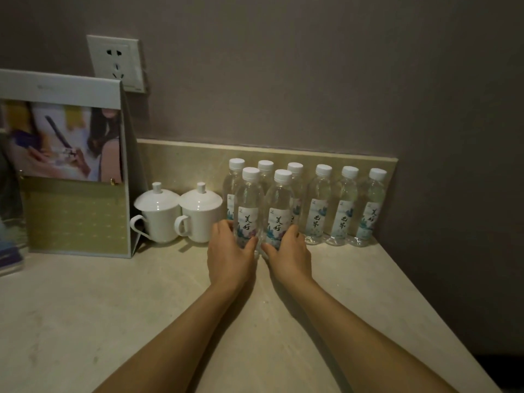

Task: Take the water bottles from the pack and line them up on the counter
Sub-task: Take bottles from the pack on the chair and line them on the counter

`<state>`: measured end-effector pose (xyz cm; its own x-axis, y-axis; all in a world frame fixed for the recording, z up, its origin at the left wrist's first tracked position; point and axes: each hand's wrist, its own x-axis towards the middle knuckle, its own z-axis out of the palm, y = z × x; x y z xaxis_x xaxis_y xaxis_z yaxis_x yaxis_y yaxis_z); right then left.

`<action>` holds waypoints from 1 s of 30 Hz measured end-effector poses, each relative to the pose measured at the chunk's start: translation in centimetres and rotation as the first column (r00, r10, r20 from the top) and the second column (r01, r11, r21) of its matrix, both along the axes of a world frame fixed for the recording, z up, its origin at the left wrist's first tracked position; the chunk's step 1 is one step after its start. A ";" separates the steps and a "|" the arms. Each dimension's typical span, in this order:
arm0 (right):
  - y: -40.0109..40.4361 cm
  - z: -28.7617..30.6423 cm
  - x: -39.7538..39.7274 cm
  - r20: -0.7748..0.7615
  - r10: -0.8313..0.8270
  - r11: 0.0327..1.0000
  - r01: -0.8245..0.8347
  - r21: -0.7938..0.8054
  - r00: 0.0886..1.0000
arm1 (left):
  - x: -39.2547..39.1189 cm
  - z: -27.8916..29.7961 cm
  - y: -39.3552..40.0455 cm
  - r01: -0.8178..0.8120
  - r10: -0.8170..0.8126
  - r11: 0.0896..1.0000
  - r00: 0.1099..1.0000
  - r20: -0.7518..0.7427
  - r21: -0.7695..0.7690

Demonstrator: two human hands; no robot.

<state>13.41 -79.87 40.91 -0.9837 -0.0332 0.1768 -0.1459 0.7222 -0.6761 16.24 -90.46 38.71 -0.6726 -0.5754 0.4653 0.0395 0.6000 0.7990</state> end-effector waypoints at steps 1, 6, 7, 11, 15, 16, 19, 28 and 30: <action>-0.1 0.0 0.0 0.004 -0.005 1.000 0.005 -0.003 1.000 | 0.0 0.0 0.0 0.004 -0.004 1.000 1.000 -0.001 -0.004; -0.2 0.0 -0.1 0.021 0.005 1.000 -0.005 0.013 1.000 | -0.1 -0.1 -0.1 0.008 -0.008 1.000 1.000 -0.005 -0.026; -0.1 0.1 -0.2 0.025 0.018 1.000 -0.019 0.015 1.000 | -0.2 -0.1 -0.2 0.009 -0.009 1.000 1.000 -0.004 -0.030; 0.0 0.4 -0.3 0.048 0.048 0.999 -0.049 0.018 0.998 | -0.3 -0.3 -0.4 0.017 -0.017 0.999 1.000 0.006 -0.031; 0.1 0.6 -0.2 0.063 0.064 0.998 -0.065 0.016 0.996 | -0.4 -0.2 -0.6 0.019 -0.018 0.999 1.000 0.020 -0.038; 0.1 0.7 -0.2 0.068 0.071 0.997 -0.072 0.023 0.995 | -0.4 -0.2 -0.6 0.017 -0.016 0.999 1.000 0.021 -0.039; 0.1 0.9 -0.2 0.087 0.080 0.996 -0.083 0.025 0.993 | -0.4 -0.2 -0.7 0.019 -0.018 0.999 1.000 0.020 -0.032; 0.2 1.0 -0.3 0.089 0.089 0.996 -0.092 0.020 0.992 | -0.1 0.0 -0.8 0.060 -0.060 0.997 0.998 0.011 -0.053; 0.2 0.9 -0.3 0.092 0.095 0.995 -0.096 0.012 0.991 | -0.2 0.0 -0.9 0.065 -0.065 0.996 0.998 0.015 -0.057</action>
